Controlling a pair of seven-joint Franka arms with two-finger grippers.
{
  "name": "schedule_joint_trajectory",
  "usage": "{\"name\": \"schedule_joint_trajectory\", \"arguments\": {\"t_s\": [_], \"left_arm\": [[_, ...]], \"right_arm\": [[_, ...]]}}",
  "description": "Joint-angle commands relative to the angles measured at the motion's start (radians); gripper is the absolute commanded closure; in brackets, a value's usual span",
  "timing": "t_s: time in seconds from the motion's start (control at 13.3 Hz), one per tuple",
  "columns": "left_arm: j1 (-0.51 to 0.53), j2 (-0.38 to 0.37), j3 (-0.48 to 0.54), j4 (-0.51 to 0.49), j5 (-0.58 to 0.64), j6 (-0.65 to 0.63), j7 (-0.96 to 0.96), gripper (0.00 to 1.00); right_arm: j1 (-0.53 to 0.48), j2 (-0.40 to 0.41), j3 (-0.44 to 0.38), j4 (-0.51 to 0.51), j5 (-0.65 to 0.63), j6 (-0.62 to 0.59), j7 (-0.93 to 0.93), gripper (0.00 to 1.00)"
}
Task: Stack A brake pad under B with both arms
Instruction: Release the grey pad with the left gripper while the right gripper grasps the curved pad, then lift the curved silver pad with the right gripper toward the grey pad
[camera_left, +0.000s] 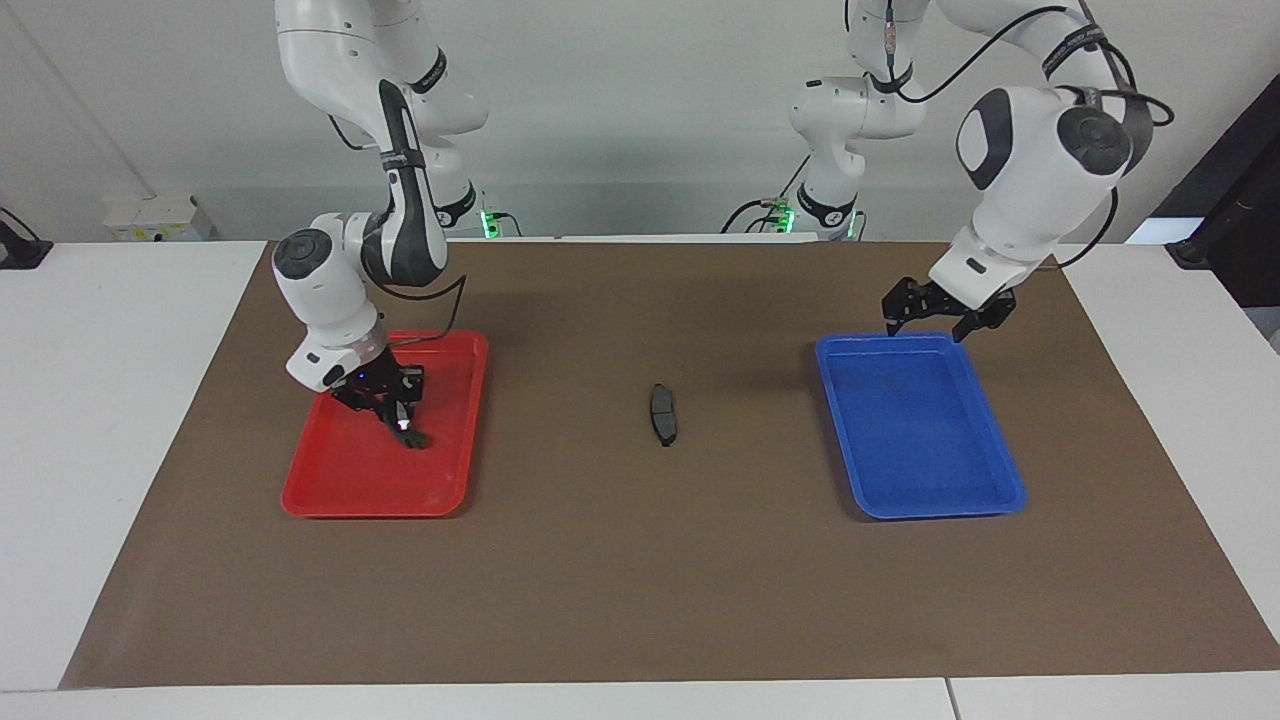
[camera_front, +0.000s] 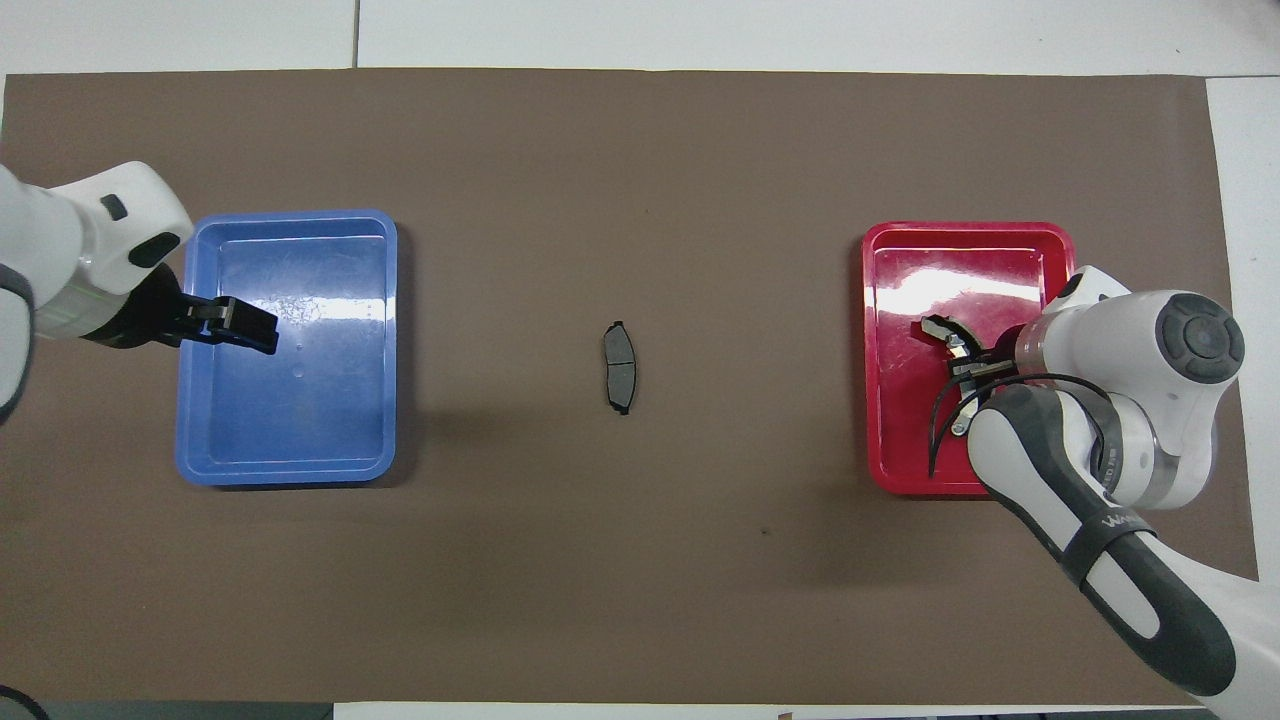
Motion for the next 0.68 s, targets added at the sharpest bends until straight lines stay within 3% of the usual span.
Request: {"name": "schedule_joint_trajectory", "arguments": {"t_s": [0.0,0.3,0.45,0.6], "left_arm": [[0.086,-0.001,-0.007,0.099,0.000,-0.114,0.117,0.00],[0.106,0.048,-0.007,0.229,0.069,-0.182,0.196,0.01],[0.097,0.042,-0.010,0.208,0.068,-0.165,0.185,0.01],[0.096,0.037,-0.011,0.201,0.061,-0.165,0.183,0.01]], "right_arm": [[-0.002,-0.008,-0.001,0.067,0.027,-0.103,-0.018,1.00],[0.059,-0.040,0.001,0.205,0.027,-0.302,0.167,1.00],[0.128,-0.037,0.001,0.291,0.024,-0.388,0.299,1.00],[0.211,-0.023,0.002,0.325,0.024,-0.382,0.418,1.00]]}}
